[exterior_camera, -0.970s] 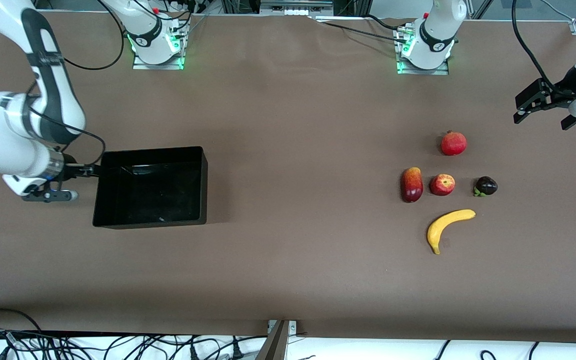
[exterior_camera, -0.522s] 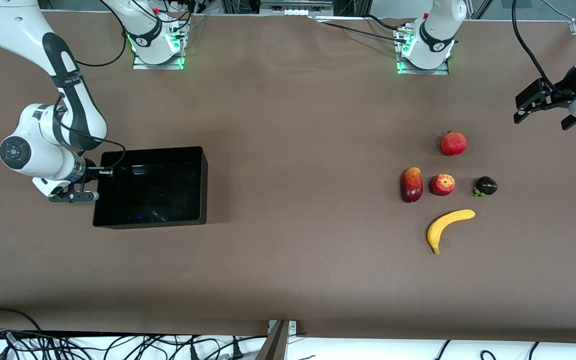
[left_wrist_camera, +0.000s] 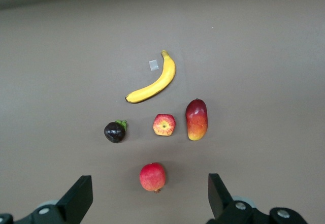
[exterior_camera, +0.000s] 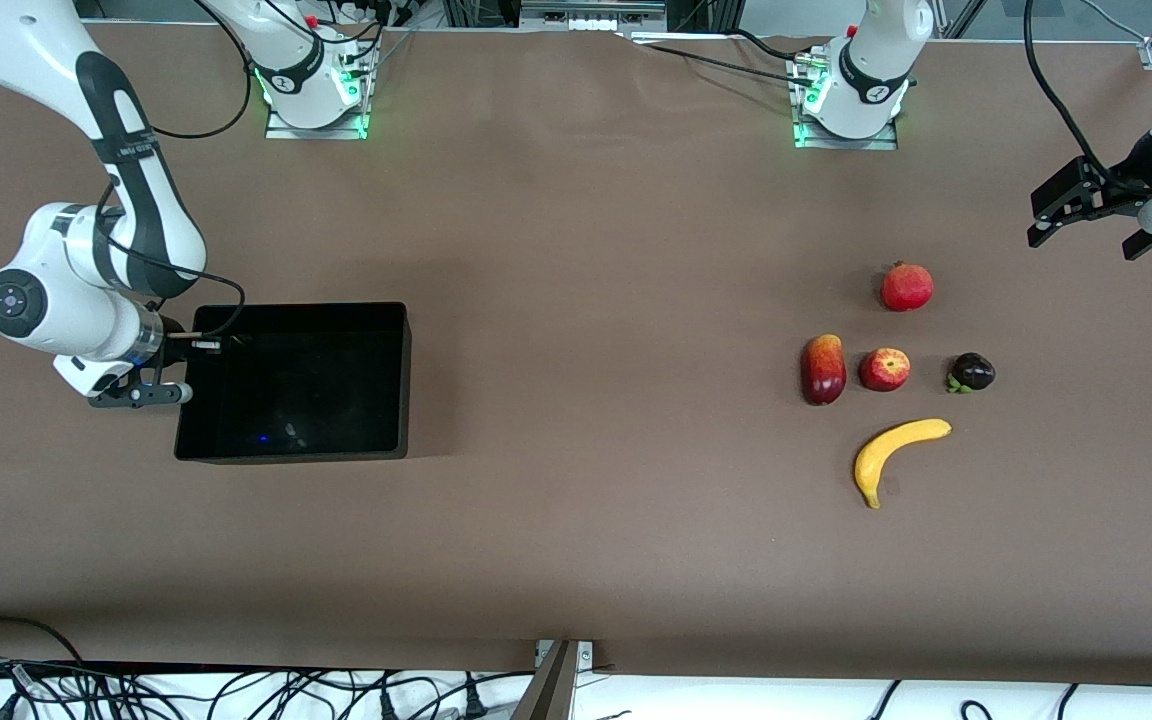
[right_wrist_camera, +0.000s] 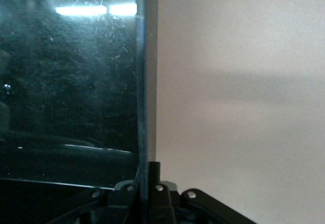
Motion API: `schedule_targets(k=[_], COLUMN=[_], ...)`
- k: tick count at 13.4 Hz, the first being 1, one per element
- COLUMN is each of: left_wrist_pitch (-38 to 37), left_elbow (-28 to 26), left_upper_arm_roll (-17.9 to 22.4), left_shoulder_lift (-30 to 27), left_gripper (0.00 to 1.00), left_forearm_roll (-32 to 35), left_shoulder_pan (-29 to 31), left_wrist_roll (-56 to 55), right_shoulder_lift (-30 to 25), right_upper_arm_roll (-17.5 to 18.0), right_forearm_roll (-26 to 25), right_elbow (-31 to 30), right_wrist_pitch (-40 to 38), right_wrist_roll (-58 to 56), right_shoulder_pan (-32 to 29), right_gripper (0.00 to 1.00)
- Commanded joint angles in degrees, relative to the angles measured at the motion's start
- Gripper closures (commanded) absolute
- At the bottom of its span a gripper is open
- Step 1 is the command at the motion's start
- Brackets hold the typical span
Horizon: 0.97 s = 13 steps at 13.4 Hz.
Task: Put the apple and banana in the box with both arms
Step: 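Push the black box with the right gripper toward the fruit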
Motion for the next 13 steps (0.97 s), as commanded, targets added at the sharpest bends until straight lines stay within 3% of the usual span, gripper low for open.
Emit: schedule_targets(k=[1,3,6,9,13], left_wrist_pitch=[-1.29,-1.37,-1.46,-1.55,-4.18], left_elbow=[2.06,2.07,2.06,2.07,2.07], left_upper_arm_roll=[0.09,0.09,-0.26,-0.53,-0.18], left_shoulder_lift=[0.86,0.86,0.77,0.68,0.86], left_gripper=[0.0,0.0,0.0,0.0,0.0], left_forearm_roll=[-0.45,-0.45,-0.45,-0.45,-0.36], left_shoulder_pan=[0.1,0.1,0.01,0.01,0.01], left_wrist_roll=[-0.12,-0.12,-0.21,-0.21,0.23], right_shoulder_lift=[-1.02,0.3,4.15,12.67,20.06], right_upper_arm_roll=[4.42,5.14,5.14,4.97,4.96], right_forearm_roll=[5.05,10.43,11.59,12.38,12.47], right_elbow=[9.71,15.88,21.33,31.17,33.83], right_wrist_pitch=[-12.33,-17.37,-16.69,-15.38,-1.69], right_wrist_roll=[1.37,8.55,26.46,39.39,47.6], right_shoulder_pan=[0.57,5.29,18.72,31.04,41.25], right_gripper=[1.0,1.0,1.0,1.0,1.0])
